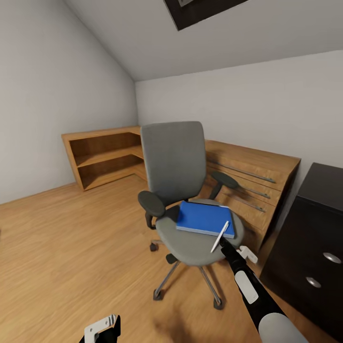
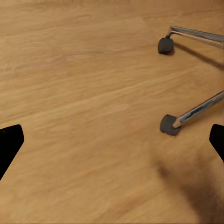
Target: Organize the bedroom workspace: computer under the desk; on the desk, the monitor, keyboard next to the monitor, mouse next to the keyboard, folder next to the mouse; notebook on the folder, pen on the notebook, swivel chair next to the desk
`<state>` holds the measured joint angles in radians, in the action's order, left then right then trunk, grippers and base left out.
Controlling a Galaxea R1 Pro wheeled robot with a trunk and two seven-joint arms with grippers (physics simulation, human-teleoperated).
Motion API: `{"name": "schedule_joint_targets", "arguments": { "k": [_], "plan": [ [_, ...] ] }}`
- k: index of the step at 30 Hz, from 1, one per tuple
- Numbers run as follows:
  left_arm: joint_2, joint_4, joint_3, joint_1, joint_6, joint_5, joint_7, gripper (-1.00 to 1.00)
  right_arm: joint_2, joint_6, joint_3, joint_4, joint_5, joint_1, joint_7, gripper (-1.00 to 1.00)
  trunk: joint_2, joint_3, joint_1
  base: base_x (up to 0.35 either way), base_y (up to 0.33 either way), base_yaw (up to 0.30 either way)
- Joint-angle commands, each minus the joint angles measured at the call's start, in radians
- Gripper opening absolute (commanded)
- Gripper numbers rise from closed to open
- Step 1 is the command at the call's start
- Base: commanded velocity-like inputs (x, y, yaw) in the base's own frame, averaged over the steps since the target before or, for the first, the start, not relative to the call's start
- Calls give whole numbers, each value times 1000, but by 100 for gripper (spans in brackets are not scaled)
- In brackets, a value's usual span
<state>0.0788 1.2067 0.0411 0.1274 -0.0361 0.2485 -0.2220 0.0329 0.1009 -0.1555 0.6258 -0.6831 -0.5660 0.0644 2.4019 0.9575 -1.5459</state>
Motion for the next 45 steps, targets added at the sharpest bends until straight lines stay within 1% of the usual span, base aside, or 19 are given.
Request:
{"name": "schedule_joint_targets", "arguments": {
  "k": [1, 14, 19, 28, 37, 45],
  "plan": [
    [-1, 1, 3, 0, -4, 11, -5, 100, 1, 2, -3, -14, -13, 0, 5, 100, 0, 1, 0, 204, 0, 0],
    [-1, 1, 3, 0, -4, 11, -4, 100, 2, 2, -3, -14, -13, 0, 5, 100, 0, 1, 0, 256, 41, 0],
    [-1, 1, 3, 0, -4, 11, -4, 100, 2, 3, -3, -14, -13, 0, 5, 100, 0, 1, 0, 98, 55, 0],
    [-1, -1, 3, 0, -3, 11, -4, 100, 2, 3, -3, -13, -13, 0, 5, 100, 0, 1, 0, -1, 3, 0],
    [-1, -1, 3, 0, -1, 11, -4, 100, 2, 3, -3, -13, -13, 0, 4, 100, 0, 1, 0, -244, 0, 0],
    [-1, -1, 3, 0, -1, 11, -5, 100, 2, 3, -3, -13, -13, 0, 5, 100, 0, 1, 0, -72, 0, 0]
  ]
}}
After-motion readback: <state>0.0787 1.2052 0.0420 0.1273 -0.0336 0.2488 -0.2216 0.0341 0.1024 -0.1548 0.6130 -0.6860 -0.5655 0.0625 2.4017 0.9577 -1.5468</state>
